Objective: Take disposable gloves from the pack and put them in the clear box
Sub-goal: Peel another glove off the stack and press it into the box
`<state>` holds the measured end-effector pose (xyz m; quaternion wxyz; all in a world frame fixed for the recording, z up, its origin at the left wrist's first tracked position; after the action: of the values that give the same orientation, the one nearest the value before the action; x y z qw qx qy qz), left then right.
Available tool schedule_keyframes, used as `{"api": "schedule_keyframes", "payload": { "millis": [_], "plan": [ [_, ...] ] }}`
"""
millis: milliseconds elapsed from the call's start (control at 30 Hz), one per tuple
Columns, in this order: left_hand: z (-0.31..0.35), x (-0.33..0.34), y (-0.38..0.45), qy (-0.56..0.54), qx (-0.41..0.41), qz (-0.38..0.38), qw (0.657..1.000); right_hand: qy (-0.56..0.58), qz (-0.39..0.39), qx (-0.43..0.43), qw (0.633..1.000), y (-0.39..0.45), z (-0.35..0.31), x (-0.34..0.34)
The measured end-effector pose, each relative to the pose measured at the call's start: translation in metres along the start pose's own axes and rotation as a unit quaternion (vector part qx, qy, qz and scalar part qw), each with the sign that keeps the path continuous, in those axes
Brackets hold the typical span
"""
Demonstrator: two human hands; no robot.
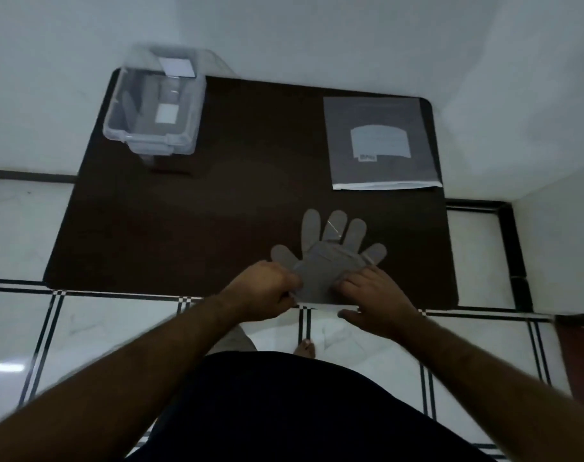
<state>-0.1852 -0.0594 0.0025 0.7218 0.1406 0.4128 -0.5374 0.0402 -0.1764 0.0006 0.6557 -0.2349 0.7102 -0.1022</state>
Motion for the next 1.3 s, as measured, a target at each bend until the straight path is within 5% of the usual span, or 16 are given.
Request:
{"api": "schedule_keyframes", "payload": {
  "millis": [267, 600, 800, 967, 1167, 1300],
  "plan": [
    [0.017, 0.053, 0.010, 0.129, -0.073, -0.074, 0.986, -0.036, 0.015, 0.019, 0.999, -0.028, 0.009, 0.042],
    [0.019, 0.069, 0.008, 0.176, -0.002, 0.062, 0.982, -0.068, 0.091, 0.032, 0.993, -0.017, 0.005, 0.054],
    [0.005, 0.055, 0.002, -0.058, -0.091, 0.181, 0.978, 0.002, 0.141, 0.029, 0.990, -0.009, 0.013, 0.028],
    [-0.005, 0.003, -0.007, -0.361, -0.220, 0.280, 0.862, 0.208, 0.213, 0.036, 0.954, 0.012, 0.019, -0.044],
    [-0.023, -0.095, -0.018, -0.433, -0.193, 0.396, 0.786, 0.335, 0.191, 0.050, 0.921, 0.074, -0.003, -0.148],
    [-0.069, -0.177, -0.040, -0.422, -0.156, 0.405, 0.796, 0.374, 0.158, 0.042, 0.913, 0.134, -0.033, -0.229]
  ]
}}
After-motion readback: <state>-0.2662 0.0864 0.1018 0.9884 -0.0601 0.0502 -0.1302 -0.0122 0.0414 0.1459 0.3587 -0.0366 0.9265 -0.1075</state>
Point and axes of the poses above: each hand's wrist, its own y-axis towards the middle knuckle, its own x-axis out of the palm, z = x × y, the point moved 3 cm from there along y, towards the middle knuckle, and after that the axes turned 7 degrees about -y, right-handed, at the moved point
